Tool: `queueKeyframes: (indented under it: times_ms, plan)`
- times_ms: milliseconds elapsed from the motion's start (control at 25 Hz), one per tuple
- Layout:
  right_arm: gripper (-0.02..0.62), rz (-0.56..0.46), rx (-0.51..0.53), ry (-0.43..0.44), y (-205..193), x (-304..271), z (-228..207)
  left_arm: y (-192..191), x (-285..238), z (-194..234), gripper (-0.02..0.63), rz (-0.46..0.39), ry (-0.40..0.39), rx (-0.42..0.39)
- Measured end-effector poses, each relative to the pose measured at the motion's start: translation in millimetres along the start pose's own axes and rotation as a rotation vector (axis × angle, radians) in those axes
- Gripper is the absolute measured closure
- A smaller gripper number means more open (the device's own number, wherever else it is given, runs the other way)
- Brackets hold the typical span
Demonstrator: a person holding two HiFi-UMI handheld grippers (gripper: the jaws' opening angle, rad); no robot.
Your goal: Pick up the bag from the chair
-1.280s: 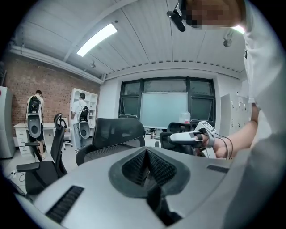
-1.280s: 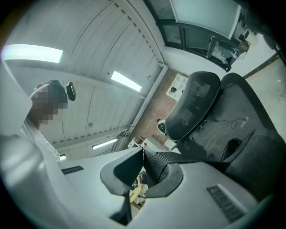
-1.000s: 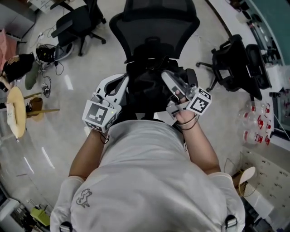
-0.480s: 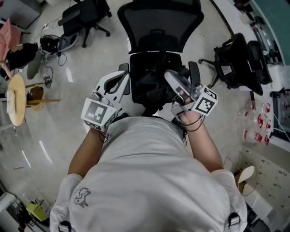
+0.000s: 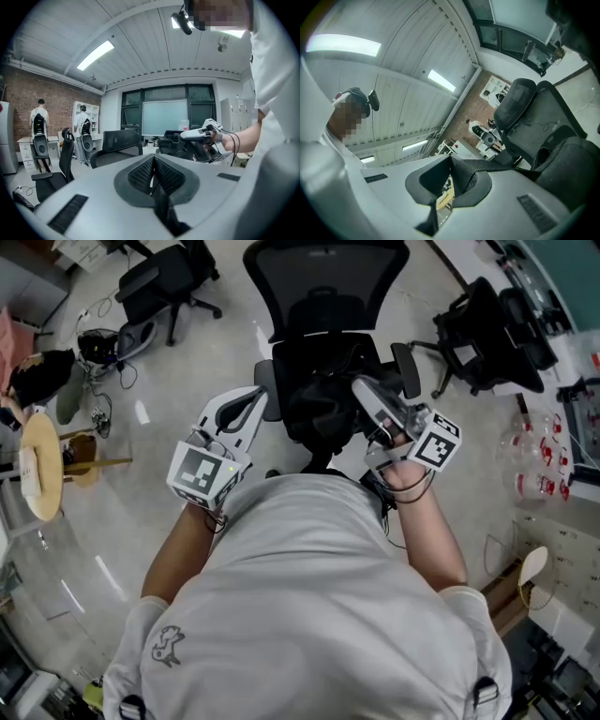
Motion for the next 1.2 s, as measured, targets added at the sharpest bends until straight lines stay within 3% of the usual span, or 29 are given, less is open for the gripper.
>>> queueKeyframes:
  times_ms: [440,720,1200]
  plan:
    - [0.561,-0.089,0.045,-0.055,-51,13,66,-1,68,-12,0.594,-0.025,-0.120,-0.014]
    - [0.561,-0.110,0.028,-0.080,-75,34,98,-7,86,-27,0.594,-0.034,-0.155,0.014]
    - [0.561,-0.057,-0.007,-0.060,-82,104,121,-16,83,-110,0.594,0.022,-0.126,0.036]
Point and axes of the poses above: the fingertips, and each gripper's own axes: x backward along the fingers, z to its left, y out of its top, the point moved 7 cm from there along x, backward along the fingers, and after that the axes turned 6 degrees about -z, right-handed, at the moved point
